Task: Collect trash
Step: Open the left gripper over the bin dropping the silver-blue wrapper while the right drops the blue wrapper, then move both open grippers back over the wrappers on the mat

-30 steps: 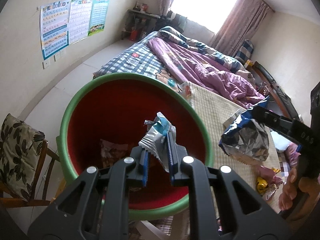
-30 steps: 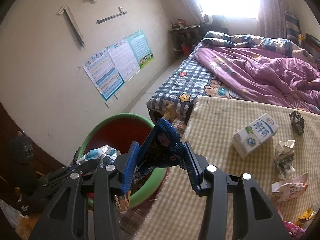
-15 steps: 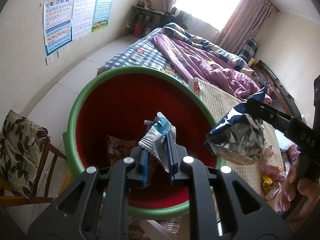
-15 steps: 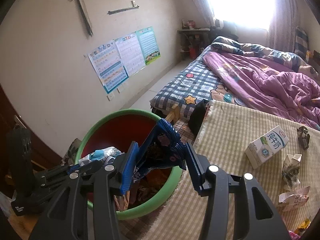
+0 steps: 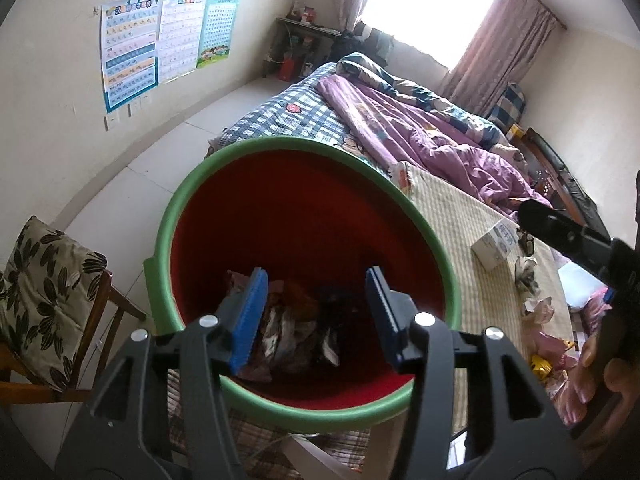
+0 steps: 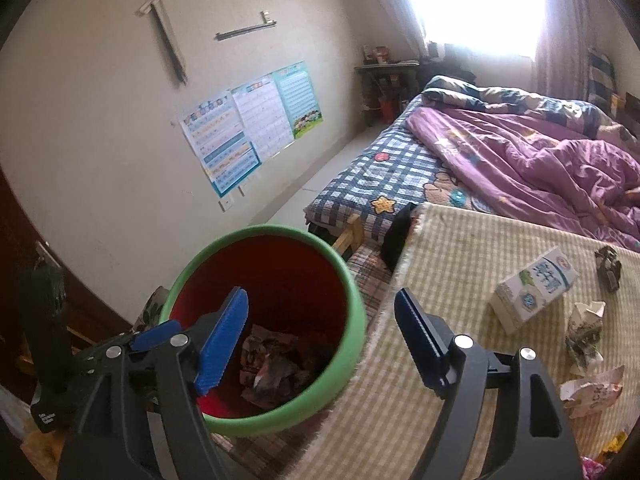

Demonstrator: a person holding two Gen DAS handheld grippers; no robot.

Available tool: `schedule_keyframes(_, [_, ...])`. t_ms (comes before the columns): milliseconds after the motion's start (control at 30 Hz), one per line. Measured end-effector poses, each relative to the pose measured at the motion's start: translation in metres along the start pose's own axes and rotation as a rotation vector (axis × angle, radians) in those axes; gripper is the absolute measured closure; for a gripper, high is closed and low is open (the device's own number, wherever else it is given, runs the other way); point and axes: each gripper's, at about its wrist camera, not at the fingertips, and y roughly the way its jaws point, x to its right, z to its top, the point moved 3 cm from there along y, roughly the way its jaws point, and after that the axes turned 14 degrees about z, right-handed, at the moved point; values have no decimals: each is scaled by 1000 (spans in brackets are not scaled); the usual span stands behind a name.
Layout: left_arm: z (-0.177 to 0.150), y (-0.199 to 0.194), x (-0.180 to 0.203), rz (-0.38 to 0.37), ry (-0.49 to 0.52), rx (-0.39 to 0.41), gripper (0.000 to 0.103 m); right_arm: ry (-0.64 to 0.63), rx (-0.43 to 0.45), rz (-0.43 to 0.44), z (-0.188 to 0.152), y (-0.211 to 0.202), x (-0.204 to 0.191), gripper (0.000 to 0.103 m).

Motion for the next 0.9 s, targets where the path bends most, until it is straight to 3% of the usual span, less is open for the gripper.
schedule_keyframes(333, [-6,-3,32,-38,53,-1,54,52,10,-108,-19,-54,53,29])
schedule_keyframes(600, [-15,-9,68,-55,85,-9,54,157,-9,-260,-61,-130,138,29])
schedule_keyframes(733, [-24,-13,98,-81,108,-18,54,246,8,-330,-84,-177,183,29])
schedule_keyframes(900, [-51,-22,159,-183,177,-59,54,320,16,-353,-106,-214,219,29])
